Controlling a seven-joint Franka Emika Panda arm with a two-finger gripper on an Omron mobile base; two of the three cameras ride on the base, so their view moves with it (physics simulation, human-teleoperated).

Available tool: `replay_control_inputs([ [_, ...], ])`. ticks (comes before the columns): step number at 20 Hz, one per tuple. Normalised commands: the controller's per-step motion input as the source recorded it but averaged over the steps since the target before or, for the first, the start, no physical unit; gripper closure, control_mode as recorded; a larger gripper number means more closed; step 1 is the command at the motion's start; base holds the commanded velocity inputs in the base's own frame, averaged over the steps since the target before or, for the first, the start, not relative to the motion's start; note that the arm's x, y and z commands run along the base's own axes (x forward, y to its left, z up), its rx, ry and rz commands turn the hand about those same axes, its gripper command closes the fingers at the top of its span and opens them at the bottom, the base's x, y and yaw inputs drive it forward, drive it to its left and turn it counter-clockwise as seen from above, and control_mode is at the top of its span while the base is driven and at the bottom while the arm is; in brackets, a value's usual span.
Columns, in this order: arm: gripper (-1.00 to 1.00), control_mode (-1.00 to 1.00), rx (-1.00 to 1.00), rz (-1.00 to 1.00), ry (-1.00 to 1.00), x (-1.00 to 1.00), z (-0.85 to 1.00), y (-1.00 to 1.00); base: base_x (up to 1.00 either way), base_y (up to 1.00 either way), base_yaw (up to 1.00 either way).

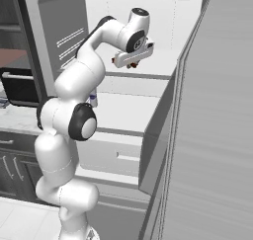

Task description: Take the chicken drumstick from the fridge and place it on the digital scale on the counter by the fridge. Wait a few seconds for a reading, then move it to the plate on the dining counter.

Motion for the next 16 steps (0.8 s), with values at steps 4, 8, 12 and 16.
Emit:
replay_control_inputs([
  [4,1.0,-1.0,0.0,0.0,0.0,-0.08,-0.07,0.0,0.0,0.0,0.0],
  [8,1.0,-1.0,0.0,0.0,-0.02,-0.29,-0.05,0.0,0.0,0.0,0.0],
  [12,1.0,-1.0,0.0,0.0,-0.12,-0.45,-0.06,0.0,0.0,0.0,0.0],
  [16,1.0,-1.0,0.01,0.0,-0.15,-0.53,-0.08,0.0,0.0,0.0,0.0],
])
